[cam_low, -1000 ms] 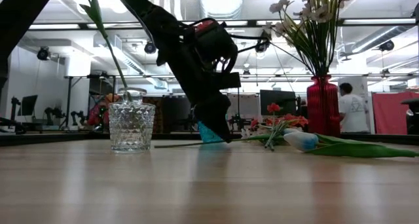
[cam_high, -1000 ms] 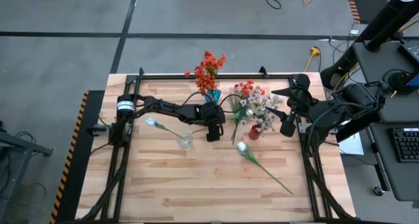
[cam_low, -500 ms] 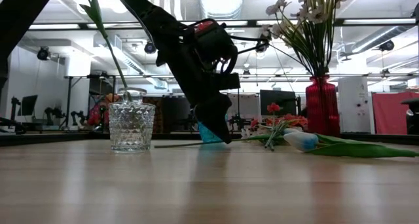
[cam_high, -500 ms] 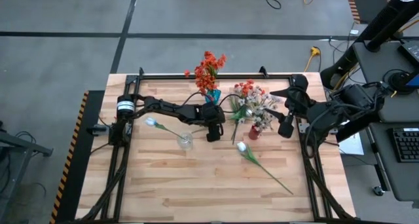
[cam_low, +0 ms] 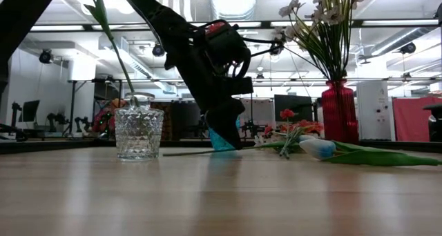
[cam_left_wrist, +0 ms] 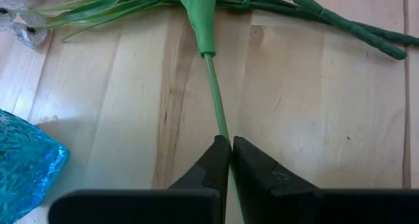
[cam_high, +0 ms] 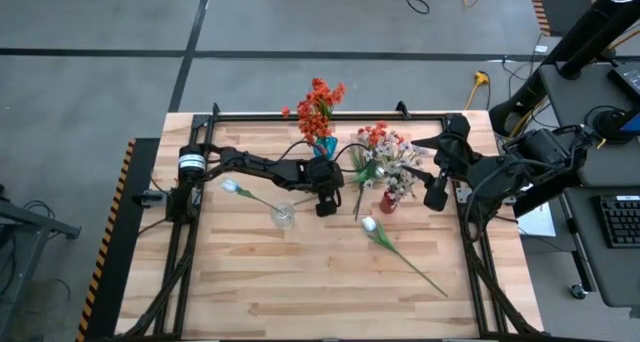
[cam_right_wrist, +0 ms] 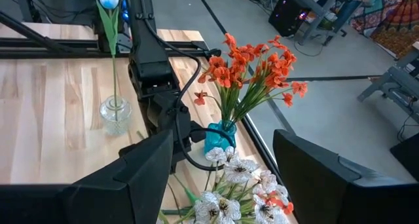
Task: Sort flowers into vase by color
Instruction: Put the top white flower into the transparent vase
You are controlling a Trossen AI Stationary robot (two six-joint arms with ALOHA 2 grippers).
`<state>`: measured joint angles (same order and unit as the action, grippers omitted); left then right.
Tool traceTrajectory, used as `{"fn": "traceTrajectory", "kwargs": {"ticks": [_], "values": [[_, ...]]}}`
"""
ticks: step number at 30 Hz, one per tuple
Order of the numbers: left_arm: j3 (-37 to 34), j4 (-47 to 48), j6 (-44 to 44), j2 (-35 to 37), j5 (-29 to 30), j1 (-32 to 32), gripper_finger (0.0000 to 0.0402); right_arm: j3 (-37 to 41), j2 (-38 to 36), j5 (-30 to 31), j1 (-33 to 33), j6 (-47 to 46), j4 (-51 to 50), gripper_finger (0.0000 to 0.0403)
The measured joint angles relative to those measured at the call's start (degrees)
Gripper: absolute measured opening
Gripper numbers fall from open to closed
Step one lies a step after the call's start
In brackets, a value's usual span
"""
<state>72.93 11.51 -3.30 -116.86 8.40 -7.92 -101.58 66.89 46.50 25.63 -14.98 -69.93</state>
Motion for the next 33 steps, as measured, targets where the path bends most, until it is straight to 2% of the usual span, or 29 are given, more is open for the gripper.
{"fn": "traceTrajectory", "kwargs": {"ticks": [22, 33], "values": [[2.45, 1.24, 0.82, 2.09, 0.02, 0.37, 0.0001, 0.00, 0.02, -0.09, 0.00, -0.33, 0.42, 0.0256], [2.17, 3.27, 0.84, 3.08, -0.04, 0.50, 0.0059, 0.00, 0.02, -0.14, 0.02, -0.96, 0.42, 0.0256]]}}
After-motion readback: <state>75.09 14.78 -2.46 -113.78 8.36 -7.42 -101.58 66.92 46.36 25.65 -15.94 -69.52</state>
